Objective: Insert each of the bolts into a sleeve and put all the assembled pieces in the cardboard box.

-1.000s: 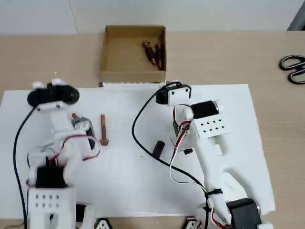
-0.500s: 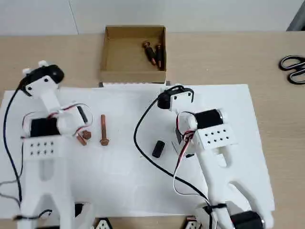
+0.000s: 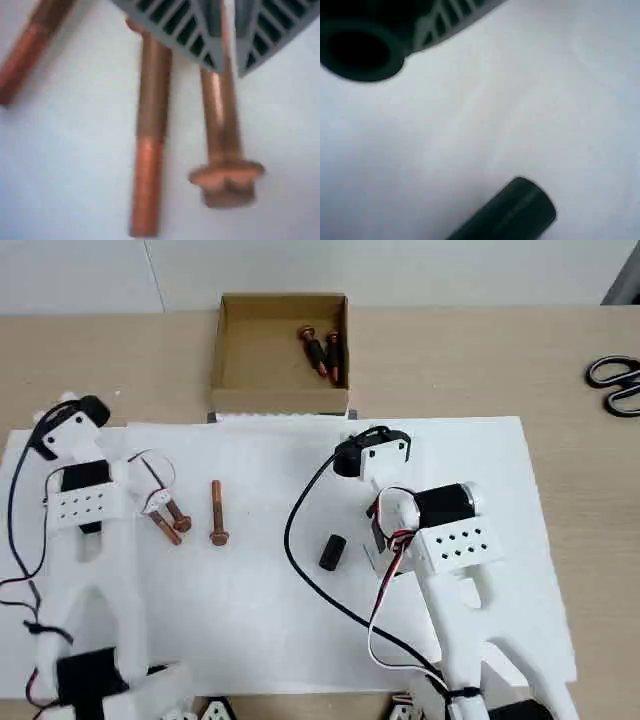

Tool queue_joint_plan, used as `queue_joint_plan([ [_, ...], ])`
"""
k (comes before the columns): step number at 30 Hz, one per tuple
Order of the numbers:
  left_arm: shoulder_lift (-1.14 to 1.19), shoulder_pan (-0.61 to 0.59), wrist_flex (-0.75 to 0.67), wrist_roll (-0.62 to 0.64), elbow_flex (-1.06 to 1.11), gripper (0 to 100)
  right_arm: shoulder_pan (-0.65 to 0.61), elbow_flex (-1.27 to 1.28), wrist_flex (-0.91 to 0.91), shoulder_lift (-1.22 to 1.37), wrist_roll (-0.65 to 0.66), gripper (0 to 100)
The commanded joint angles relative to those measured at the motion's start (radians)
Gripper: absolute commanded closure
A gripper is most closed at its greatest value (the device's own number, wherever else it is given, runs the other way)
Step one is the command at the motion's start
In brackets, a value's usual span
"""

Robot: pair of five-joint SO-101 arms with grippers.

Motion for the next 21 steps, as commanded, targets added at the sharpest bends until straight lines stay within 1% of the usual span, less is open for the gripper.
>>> queue_joint_plan([
  [1,0.043,-0.014,-0.049,0.0,-0.044,99,0.012,-0.005,-0.028,-0.03,0.005,99.5],
  [16,0.222,-0.014,-0.044,0.0,-0.272,99,0.008,-0.005,-0.045,-0.03,0.005,99.5],
  [21,0.258,-0.014,-0.034,0.0,-0.28,99,0.01,-0.005,-0.058,-0.03,0.005,99.5],
])
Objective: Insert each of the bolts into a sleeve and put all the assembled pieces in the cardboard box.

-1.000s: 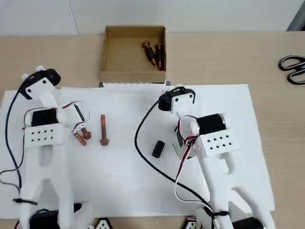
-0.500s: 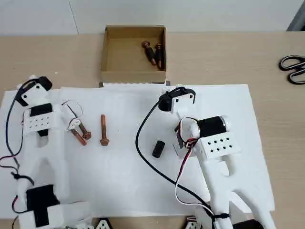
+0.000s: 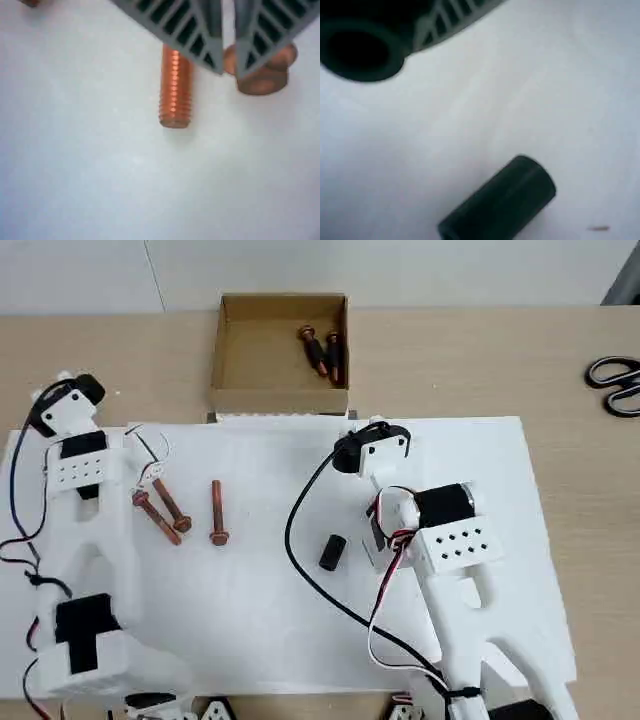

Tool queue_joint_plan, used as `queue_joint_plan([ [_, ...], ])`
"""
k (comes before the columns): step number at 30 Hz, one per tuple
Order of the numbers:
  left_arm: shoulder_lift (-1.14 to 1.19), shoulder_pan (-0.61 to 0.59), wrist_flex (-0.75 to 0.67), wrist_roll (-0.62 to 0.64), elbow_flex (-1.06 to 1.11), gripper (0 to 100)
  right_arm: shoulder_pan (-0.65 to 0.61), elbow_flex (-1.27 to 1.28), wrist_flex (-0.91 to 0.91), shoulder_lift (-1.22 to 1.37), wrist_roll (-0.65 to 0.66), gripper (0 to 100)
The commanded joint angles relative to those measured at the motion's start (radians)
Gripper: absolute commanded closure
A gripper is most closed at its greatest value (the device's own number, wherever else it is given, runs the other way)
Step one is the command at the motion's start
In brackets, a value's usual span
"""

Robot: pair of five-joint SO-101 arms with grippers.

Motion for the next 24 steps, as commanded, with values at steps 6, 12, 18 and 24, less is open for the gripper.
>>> queue_joint_plan([
  [6,0.002,-0.005,0.095,0.002,-0.041,90,0.01,-0.005,-0.054,-0.024,0.006,99.5],
  [12,0.003,-0.006,0.103,0.005,-0.041,88,0.01,-0.005,-0.073,-0.022,0.006,99.5],
  [18,0.003,-0.006,0.101,0.005,-0.039,88,0.01,-0.005,-0.073,-0.022,0.008,99.5],
  [24,0.003,-0.006,0.1,0.005,-0.039,88,0.01,-0.005,-0.073,-0.022,0.008,99.5],
])
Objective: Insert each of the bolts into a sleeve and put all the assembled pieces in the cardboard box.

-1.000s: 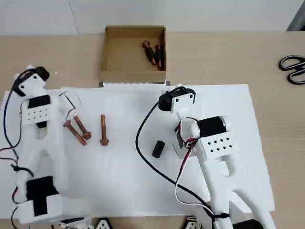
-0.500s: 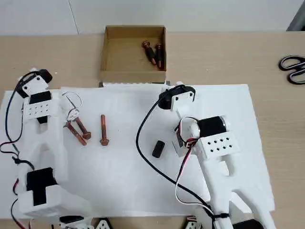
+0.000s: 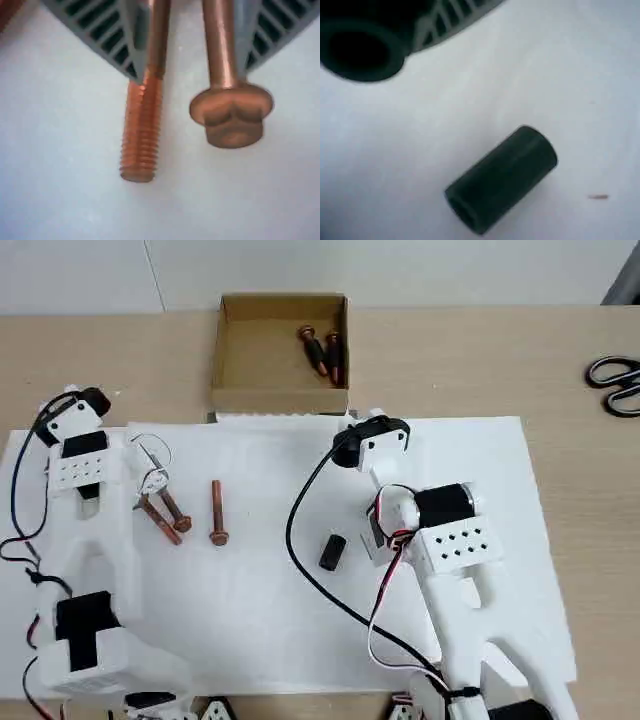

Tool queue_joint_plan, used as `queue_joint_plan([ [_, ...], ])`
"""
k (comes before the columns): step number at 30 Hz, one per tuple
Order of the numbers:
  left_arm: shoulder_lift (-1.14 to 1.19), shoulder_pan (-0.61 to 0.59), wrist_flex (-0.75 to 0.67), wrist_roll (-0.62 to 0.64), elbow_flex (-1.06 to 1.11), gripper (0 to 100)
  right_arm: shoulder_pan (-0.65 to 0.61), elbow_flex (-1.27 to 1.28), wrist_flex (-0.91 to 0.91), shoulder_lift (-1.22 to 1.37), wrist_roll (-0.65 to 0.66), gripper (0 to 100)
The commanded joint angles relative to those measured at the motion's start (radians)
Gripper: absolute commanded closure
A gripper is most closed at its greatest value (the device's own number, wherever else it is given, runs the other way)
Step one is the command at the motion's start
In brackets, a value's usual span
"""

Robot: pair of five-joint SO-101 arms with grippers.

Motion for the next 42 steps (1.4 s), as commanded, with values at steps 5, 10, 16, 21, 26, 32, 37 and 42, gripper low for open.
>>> queue_joint_plan([
  [5,0.031,-0.009,-0.018,0.005,-0.018,88,0.01,-0.005,-0.019,-0.024,0.008,99.5],
  [10,0.086,-0.028,-0.02,0.006,-0.024,96,0.01,-0.005,-0.018,-0.027,0.008,99.5],
  [16,0.141,-0.034,-0.069,0.006,-0.019,99,0.01,-0.005,-0.016,-0.027,0.008,99.5],
  [21,0.21,-0.037,-0.097,0.006,-0.019,99,0.01,-0.005,-0.012,-0.028,0.008,99.5],
  [26,0.226,-0.034,-0.091,0.006,-0.024,99,0.01,-0.008,-0.01,-0.03,0.008,99.5],
  [32,0.057,-0.026,-0.055,0.005,-0.024,99,0.008,-0.075,0.022,-0.031,0.006,99.5],
  [37,-0.172,0.049,0.025,0.0,-0.019,99,0.008,-0.195,0.12,-0.031,-0.06,99.5],
  [42,-0.41,0.147,0.104,0.002,-0.021,99,0.01,-0.255,0.213,-0.031,-0.069,99.5],
])
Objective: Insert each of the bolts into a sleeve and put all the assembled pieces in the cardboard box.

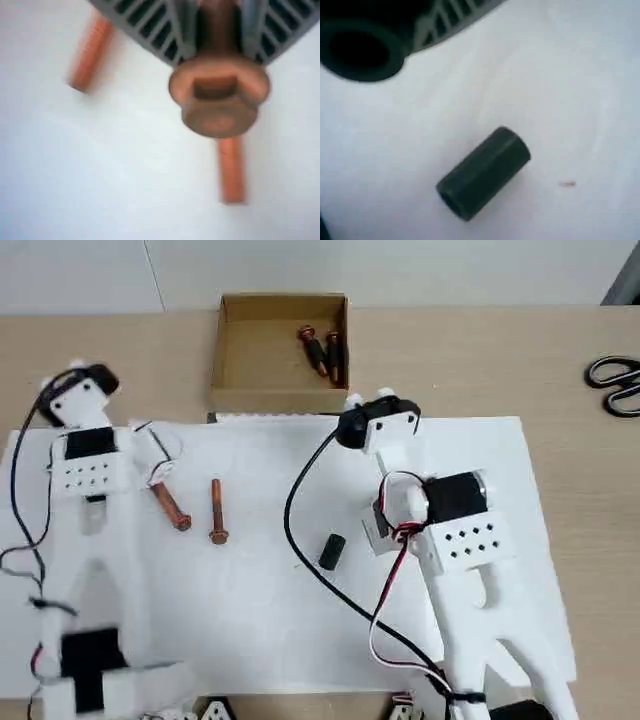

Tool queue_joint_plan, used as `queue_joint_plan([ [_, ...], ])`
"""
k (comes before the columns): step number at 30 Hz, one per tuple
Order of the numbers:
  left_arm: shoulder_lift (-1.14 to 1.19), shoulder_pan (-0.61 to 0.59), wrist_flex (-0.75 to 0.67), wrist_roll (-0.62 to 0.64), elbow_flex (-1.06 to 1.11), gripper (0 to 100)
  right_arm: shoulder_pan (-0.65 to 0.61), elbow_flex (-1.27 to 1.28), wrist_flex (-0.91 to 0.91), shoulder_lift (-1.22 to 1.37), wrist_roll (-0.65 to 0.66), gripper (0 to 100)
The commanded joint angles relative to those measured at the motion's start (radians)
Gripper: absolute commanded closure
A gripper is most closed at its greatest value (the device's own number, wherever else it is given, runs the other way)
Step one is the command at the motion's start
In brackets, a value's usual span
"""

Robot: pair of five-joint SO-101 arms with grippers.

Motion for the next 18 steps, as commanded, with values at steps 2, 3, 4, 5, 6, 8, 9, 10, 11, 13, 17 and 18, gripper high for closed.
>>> queue_joint_plan([
  [2,-0.259,0.084,0.068,-0.006,-0.01,99,0.01,-0.086,0.11,-0.031,-0.014,99.4],
  [3,-0.304,0.103,0.081,-0.006,-0.01,99,0.01,-0.098,0.137,-0.031,-0.014,99.4],
  [4,-0.342,0.12,0.094,-0.008,-0.01,99,0.01,-0.11,0.162,-0.031,-0.014,99.4],
  [5,-0.381,0.141,0.107,-0.008,-0.01,99,0.01,-0.124,0.177,-0.031,-0.014,99.4],
  [6,-0.416,0.161,0.12,-0.008,-0.01,99,0.01,-0.137,0.186,-0.035,-0.014,99.4],
  [8,-0.488,0.207,0.143,-0.008,-0.008,99,0.008,-0.167,0.191,-0.077,-0.014,99.4],
  [9,-0.52,0.229,0.155,-0.008,-0.008,99,0.005,-0.183,0.191,-0.119,-0.014,99.5],
  [10,-0.549,0.25,0.166,-0.008,-0.008,99,0.004,-0.195,0.186,-0.166,-0.015,99.5],
  [11,-0.575,0.27,0.178,-0.008,-0.008,99,0.004,-0.196,0.166,-0.223,-0.015,99.5],
  [13,-0.618,0.301,0.201,-0.008,-0.007,99,0.004,-0.173,0.114,-0.334,-0.015,99.5],
  [17,-0.701,0.358,0.215,-0.006,0.035,99,0.002,-0.017,0.008,-0.544,-0.015,99.5],
  [18,-0.726,0.374,0.215,-0.005,0.056,99,0.002,0.037,-0.019,-0.596,-0.017,99.5],
])
